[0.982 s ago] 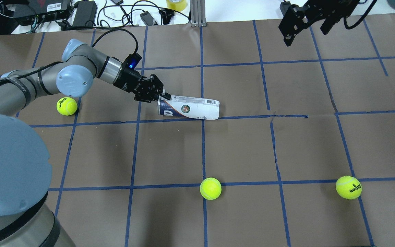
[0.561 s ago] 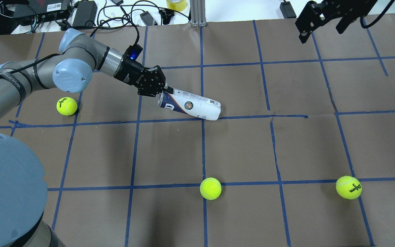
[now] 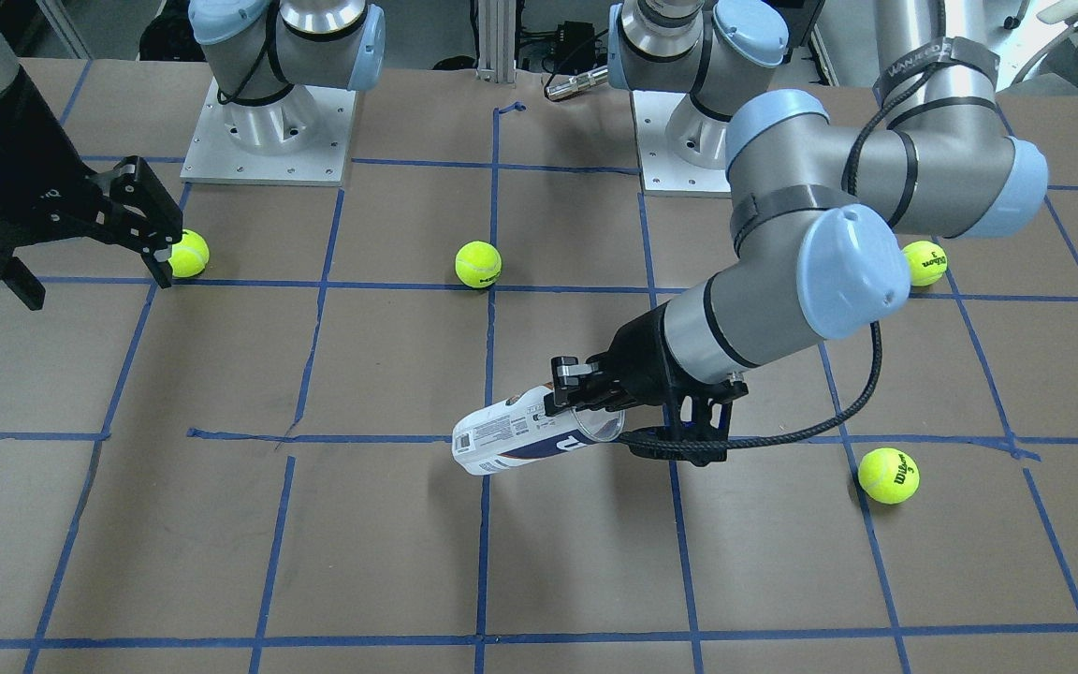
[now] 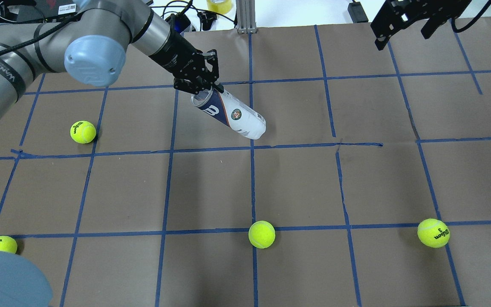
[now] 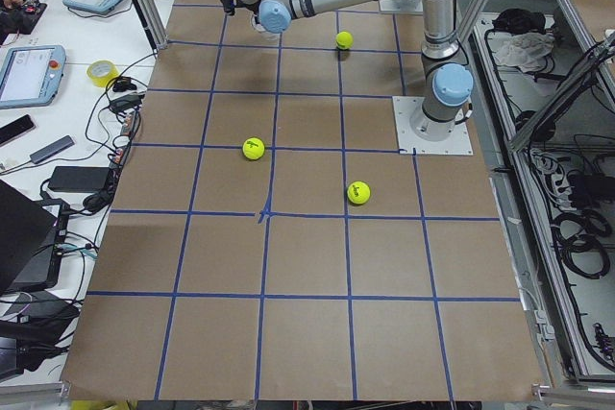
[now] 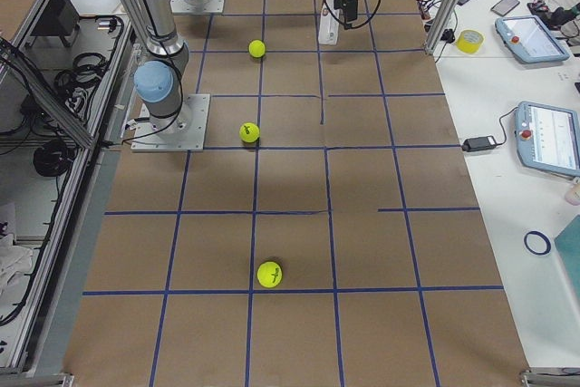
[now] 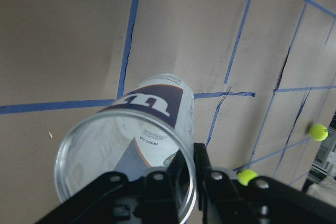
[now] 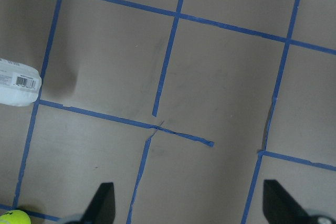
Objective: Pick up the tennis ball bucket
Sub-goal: 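Lift and tilt the can upright with the left gripper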
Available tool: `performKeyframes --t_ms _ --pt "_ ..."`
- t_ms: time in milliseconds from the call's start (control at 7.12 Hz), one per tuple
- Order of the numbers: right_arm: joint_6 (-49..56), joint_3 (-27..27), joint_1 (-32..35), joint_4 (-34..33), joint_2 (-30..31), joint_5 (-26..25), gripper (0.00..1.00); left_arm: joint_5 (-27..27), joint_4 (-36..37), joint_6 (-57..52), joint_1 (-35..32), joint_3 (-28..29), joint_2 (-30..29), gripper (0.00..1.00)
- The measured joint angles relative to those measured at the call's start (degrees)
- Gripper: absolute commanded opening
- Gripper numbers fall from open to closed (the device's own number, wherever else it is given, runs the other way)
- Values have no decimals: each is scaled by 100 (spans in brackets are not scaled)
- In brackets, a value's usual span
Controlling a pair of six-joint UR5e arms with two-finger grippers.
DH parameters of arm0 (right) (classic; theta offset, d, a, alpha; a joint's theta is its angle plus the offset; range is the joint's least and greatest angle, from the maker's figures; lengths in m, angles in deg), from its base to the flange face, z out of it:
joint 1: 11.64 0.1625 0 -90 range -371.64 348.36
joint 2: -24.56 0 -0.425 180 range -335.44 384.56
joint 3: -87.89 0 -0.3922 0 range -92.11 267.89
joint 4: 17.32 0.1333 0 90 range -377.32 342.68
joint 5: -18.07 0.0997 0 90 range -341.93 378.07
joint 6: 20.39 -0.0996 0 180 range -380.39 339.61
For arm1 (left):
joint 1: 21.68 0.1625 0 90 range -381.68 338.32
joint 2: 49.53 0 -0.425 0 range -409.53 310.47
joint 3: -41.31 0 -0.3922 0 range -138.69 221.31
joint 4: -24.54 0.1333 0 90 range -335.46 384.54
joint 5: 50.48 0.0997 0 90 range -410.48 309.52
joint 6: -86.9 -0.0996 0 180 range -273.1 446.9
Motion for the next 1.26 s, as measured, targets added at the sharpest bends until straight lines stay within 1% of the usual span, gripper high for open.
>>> performKeyframes --t_ms 140,281,421,561,702,982,1263 --pt "9 4 0 4 -1 -6 100 1027 191 -72 -303 208 -5 0" --pt "12 6 0 20 1 -6 100 1976 208 -451 -532 456 -31 0" --pt "10 5 0 24 1 -1 100 2633 165 -928 -680 651 -89 0" --pt "9 4 0 24 1 12 100 2928 201 -1216 -754 743 -171 0" --pt "8 5 0 28 0 30 100 3031 278 -1307 -789 778 -280 0" --pt "8 13 0 28 -1 45 100 3074 414 -1297 -836 789 -514 0" --pt "8 18 0 15 -7 48 100 3106 464 -1318 -878 791 -607 0"
